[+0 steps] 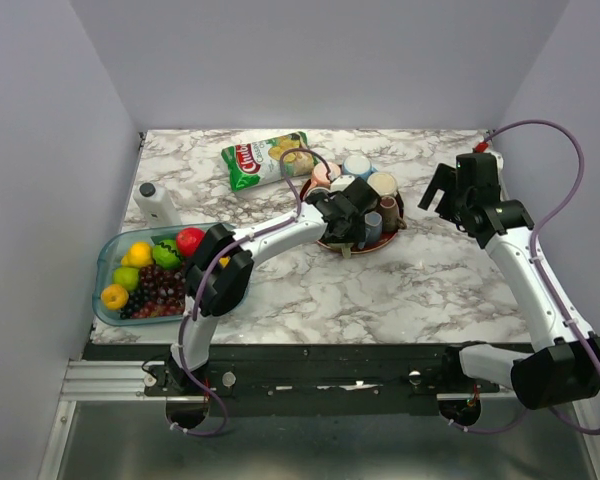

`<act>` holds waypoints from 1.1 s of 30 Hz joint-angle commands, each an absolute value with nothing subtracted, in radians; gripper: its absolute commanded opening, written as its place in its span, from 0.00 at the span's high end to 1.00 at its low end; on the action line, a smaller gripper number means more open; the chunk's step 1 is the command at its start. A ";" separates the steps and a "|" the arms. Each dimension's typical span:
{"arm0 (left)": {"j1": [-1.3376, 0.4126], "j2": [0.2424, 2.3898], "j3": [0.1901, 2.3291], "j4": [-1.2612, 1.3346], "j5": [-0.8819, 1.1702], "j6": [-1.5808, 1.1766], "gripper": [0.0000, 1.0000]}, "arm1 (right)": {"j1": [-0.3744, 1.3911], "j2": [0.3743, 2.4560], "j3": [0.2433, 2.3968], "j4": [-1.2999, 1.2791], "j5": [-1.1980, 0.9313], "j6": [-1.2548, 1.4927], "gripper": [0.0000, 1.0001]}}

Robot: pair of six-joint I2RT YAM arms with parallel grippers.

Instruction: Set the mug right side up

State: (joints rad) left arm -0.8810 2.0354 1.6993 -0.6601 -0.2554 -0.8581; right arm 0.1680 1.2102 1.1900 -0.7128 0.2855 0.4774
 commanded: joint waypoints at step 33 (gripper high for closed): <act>-0.894 2.053 1.793 -0.799 -0.396 -0.881 1.00 | 0.160 1.186 1.161 -0.744 0.255 0.448 0.01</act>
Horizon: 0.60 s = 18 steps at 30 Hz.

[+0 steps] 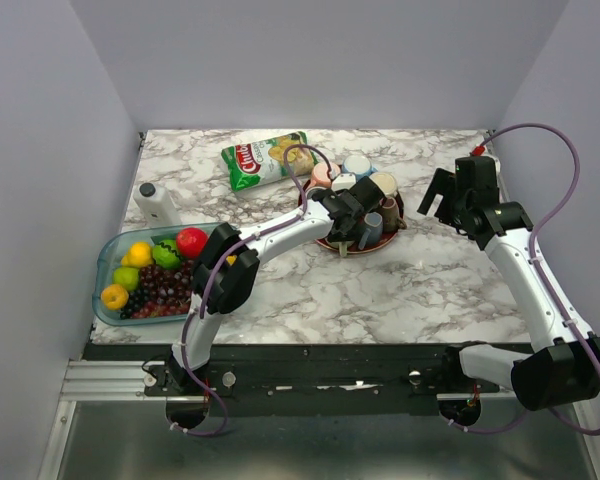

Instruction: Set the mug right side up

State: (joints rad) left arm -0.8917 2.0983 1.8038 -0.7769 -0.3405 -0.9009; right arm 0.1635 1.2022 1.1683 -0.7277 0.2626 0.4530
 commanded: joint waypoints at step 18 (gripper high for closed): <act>-0.862 1.747 1.733 -0.621 -0.241 -0.841 1.00 | 0.158 1.198 1.246 -0.752 0.157 0.469 0.01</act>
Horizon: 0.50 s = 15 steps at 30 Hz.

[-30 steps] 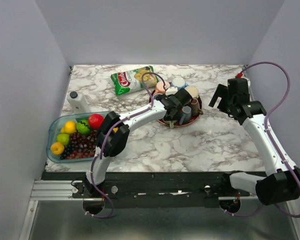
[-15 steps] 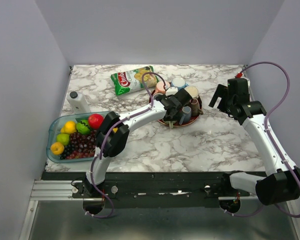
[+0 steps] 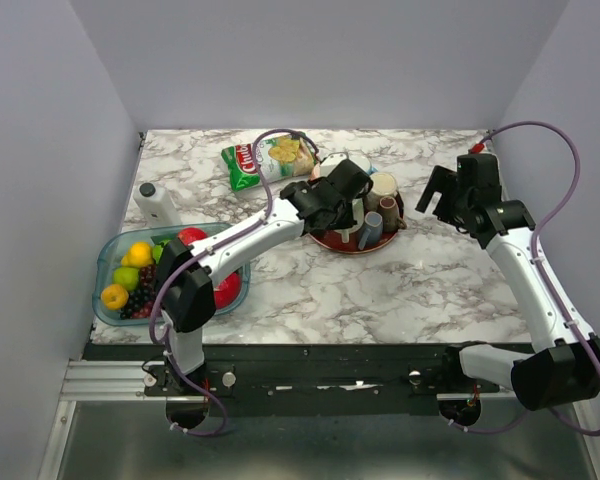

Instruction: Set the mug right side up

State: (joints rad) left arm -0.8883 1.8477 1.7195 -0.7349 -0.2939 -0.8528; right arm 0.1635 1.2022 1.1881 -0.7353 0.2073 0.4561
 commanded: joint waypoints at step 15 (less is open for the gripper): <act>-0.558 1.591 1.520 0.062 0.300 -1.158 1.00 | 0.161 1.200 1.233 -0.405 -0.385 0.518 0.01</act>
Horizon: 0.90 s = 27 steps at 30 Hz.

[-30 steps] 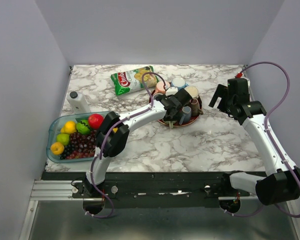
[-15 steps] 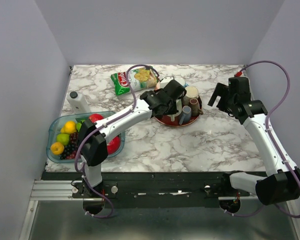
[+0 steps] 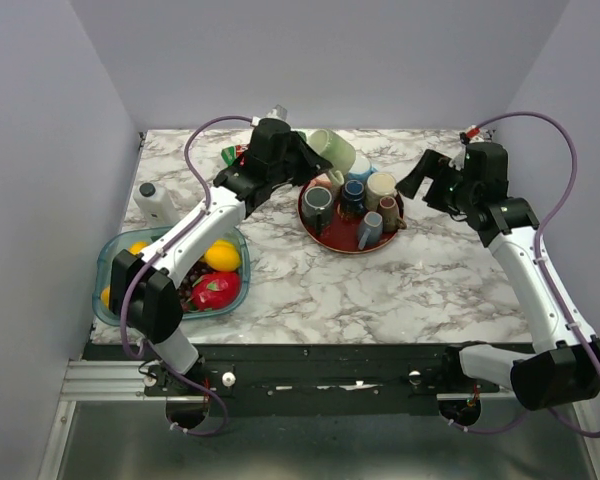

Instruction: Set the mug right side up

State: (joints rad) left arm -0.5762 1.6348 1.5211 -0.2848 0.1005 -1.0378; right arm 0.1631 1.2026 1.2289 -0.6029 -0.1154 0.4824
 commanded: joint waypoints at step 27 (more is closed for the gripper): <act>-0.542 1.674 1.442 0.808 0.520 -1.503 1.00 | 0.173 1.336 1.212 0.465 -0.776 1.226 0.19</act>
State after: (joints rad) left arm -0.5388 1.6878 1.4292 0.6708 0.5072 -1.4879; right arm 0.1650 1.3087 1.2186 0.3637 -0.7403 1.1538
